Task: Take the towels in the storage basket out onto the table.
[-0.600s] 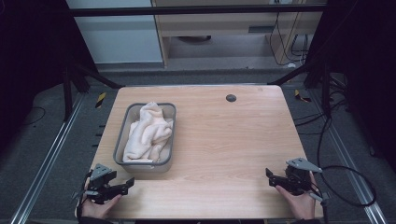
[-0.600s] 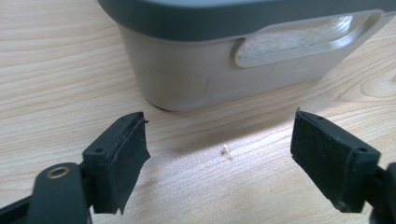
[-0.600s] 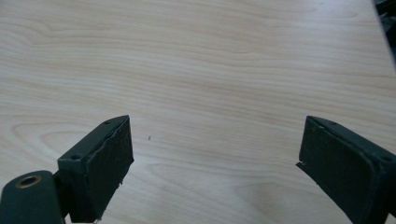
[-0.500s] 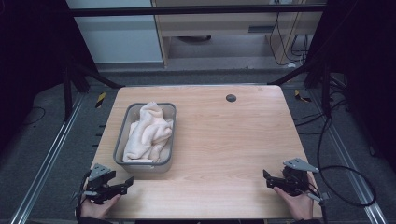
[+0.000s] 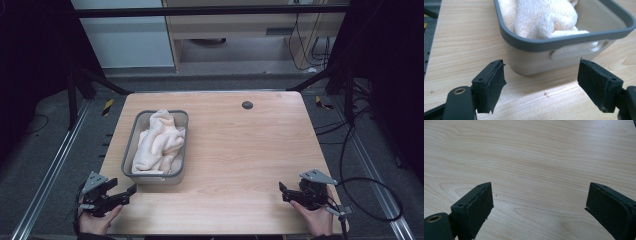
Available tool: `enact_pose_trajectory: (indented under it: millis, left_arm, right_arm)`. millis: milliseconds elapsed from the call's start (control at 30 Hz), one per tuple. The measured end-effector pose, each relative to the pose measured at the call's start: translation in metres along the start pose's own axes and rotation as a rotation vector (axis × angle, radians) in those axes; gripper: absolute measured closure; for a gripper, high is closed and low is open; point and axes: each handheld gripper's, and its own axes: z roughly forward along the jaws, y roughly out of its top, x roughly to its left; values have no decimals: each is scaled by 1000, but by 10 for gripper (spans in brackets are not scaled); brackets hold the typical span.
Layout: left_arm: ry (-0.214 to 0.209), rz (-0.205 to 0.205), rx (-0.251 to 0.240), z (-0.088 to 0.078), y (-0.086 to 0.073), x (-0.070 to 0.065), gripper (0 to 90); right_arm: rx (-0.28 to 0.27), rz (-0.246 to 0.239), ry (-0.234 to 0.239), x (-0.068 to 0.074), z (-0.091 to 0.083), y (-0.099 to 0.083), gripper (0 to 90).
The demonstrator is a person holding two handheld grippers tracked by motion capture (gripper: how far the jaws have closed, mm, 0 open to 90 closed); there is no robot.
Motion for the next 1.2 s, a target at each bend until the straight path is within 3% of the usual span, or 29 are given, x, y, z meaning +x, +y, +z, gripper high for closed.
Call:
enact_pose_trajectory:
  millis: [867, 1200]
  left_arm:
    - [-48, 6, -65, -18, 28, -5, 216]
    - [-56, 35, -66, -17, 43, -8, 214]
  right_arm:
    - [8, 5, 4, 0, 1, -2, 69]
    - [7, 4, 5, 0, 1, -2, 68]
